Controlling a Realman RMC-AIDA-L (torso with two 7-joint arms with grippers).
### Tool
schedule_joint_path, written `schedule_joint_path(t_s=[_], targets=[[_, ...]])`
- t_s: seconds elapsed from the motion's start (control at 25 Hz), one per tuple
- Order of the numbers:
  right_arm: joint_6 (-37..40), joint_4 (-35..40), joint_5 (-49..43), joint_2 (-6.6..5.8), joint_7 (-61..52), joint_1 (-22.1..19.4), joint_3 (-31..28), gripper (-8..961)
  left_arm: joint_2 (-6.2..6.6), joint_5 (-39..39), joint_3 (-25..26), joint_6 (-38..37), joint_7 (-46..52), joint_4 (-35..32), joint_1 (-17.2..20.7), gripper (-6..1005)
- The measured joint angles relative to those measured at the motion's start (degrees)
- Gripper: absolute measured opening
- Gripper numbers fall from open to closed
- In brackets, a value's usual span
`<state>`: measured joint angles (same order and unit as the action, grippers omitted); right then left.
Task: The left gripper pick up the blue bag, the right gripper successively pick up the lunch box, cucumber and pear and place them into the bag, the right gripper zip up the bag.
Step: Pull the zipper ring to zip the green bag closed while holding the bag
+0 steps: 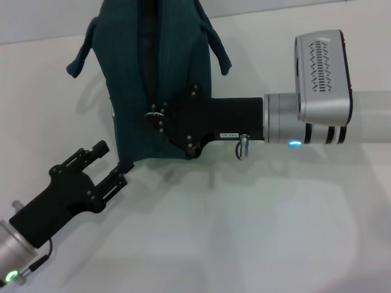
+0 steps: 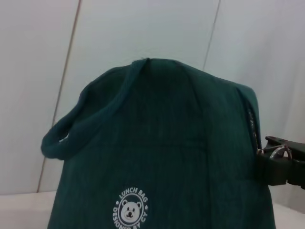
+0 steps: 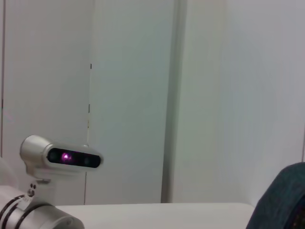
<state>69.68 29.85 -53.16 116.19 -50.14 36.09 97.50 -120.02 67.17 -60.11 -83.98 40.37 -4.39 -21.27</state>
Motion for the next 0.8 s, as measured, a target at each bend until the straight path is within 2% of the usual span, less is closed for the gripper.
schedule_joint_path(t_s=[0.8], targets=[[-1.97, -0.12, 1.52, 0.0, -0.09, -0.66, -0.39, 24, -0.41, -0.13, -0.01, 1.86, -1.2, 0.14, -3.27, 605]])
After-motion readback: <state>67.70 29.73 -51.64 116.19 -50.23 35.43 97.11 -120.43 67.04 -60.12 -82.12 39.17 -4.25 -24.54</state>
